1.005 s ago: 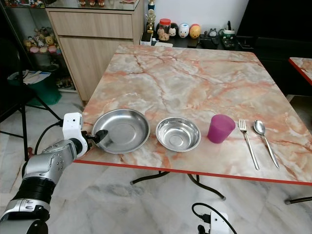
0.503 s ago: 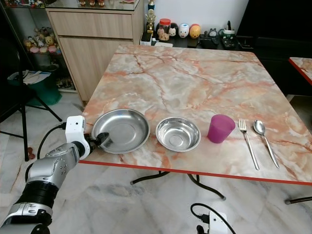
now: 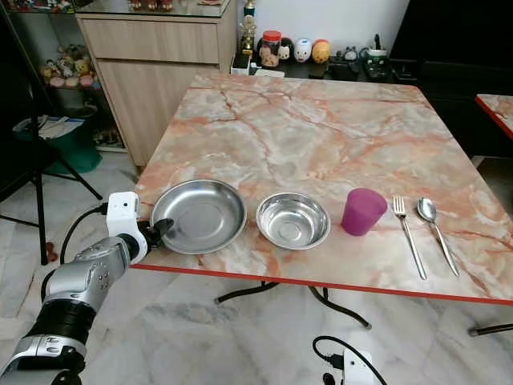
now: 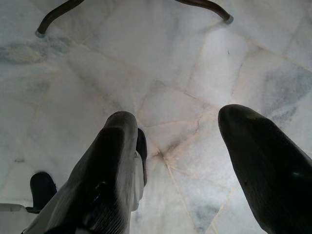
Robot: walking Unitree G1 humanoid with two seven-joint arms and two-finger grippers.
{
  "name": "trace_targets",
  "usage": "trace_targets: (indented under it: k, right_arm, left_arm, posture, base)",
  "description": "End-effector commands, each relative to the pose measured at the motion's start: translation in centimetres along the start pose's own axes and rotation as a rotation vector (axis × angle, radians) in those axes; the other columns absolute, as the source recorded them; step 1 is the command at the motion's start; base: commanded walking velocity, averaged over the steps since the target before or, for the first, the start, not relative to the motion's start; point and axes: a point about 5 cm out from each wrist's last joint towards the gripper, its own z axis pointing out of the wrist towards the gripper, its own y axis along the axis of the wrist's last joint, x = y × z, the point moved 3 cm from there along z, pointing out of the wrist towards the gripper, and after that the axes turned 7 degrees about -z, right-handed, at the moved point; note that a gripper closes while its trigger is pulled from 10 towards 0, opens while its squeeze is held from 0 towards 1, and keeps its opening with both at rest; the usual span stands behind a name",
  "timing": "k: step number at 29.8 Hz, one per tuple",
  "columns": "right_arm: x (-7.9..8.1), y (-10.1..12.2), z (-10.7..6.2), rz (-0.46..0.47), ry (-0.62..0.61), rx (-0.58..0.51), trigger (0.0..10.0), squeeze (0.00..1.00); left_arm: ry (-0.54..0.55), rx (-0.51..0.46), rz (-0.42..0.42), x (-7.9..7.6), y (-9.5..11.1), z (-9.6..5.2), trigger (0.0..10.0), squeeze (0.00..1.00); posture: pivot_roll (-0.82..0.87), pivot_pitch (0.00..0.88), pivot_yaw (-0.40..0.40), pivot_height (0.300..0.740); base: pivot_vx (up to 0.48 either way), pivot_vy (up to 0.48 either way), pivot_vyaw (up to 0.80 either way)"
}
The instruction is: Setting the table
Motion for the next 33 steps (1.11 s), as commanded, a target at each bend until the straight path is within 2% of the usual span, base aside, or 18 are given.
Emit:
trace_targets:
  k: [1,7,18,25,30,33]
  right_arm:
    - [-0.3,-0.3,-0.1,-0.001,-0.006,0.014,10.0,0.0]
    - [-0.3,-0.3,-0.1,-0.004,-0.005,0.016,10.0,0.0]
    - [0.0,-0.7,-0.1,-0.007,0.001,0.025,10.0,0.0]
    - [0.0,-0.6,-0.1,-0.008,0.002,0.024,10.0,0.0]
    - [0.0,-0.5,-0.1,-0.009,0.001,0.023,10.0,0.0]
    - [-0.1,-0.4,-0.1,-0.01,0.0,0.021,10.0,0.0]
  left_arm:
    - [0.018,0.018,0.017,0.4,-0.6,0.0,0.0,0.0]
    - [0.024,0.007,0.011,0.4,-0.4,0.0,0.0,0.0]
    - [0.103,-0.03,-0.001,1.5,-0.3,-0.3,0.0,0.0]
    - [0.112,-0.054,-0.019,1.5,-0.3,-0.4,0.0,0.0]
    - [0.124,-0.137,-0.062,1.7,0.9,-0.7,0.0,0.0]
    - [0.116,-0.237,-0.121,1.7,2.5,-1.0,0.0,0.0]
  posture:
    - [0.06,0.0,-0.033,0.74]
    - [0.06,0.0,-0.036,0.74]
    - [0.06,0.0,-0.036,0.74]
    - [0.06,0.0,-0.038,0.74]
    - [0.06,0.0,-0.039,0.74]
    - [0.06,0.0,-0.04,0.74]
  base:
    - [0.0,0.0,0.0]
    - [0.0,0.0,0.0]
    - [0.0,0.0,0.0]
    - [0.0,0.0,0.0]
    - [0.0,0.0,0.0]
    - [0.0,0.0,0.0]
